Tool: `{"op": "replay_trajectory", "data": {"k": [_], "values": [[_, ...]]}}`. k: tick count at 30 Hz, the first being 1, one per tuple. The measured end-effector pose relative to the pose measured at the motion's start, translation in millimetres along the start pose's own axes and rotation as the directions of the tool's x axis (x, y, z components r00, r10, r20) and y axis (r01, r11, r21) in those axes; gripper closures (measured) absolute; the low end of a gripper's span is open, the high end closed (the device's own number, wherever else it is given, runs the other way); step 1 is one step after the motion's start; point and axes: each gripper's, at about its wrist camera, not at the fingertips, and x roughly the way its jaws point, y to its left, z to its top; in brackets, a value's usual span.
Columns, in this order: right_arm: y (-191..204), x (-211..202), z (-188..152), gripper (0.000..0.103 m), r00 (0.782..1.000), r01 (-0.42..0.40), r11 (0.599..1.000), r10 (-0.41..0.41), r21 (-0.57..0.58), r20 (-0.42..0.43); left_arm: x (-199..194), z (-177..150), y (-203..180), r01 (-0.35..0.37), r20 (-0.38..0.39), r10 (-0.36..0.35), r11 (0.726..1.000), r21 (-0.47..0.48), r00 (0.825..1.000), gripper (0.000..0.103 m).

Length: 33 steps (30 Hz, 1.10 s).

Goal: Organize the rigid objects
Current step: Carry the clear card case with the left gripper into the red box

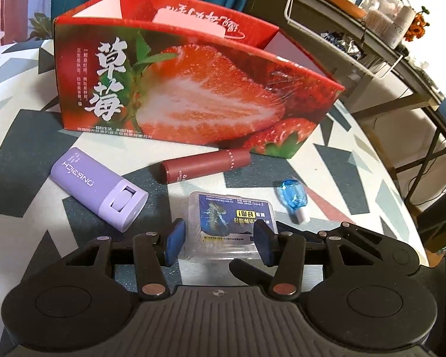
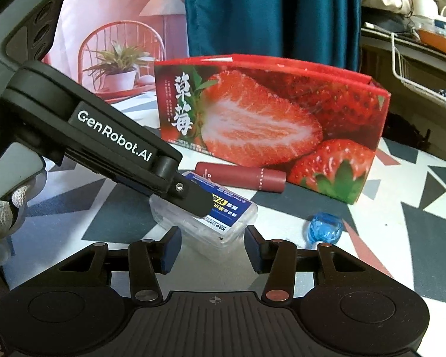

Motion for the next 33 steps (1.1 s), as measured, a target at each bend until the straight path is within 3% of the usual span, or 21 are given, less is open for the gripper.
{"op": "replay_trajectory", "data": {"k": [13,33], "values": [[14.9,-22.5,48.8,0.060,0.997,0.043,0.994,-0.036,-0.101,0.072,-50.6,18.9,-1.7,0.026,0.154,-0.031,0.999,0.031,0.988,0.051],[28.2,-17.7,97.7,0.060,0.996,0.045,0.982,-0.031,-0.181,0.080,-75.8,43.1,14.1,0.054,0.244,-0.052,0.999,-0.001,0.968,0.050]]}}
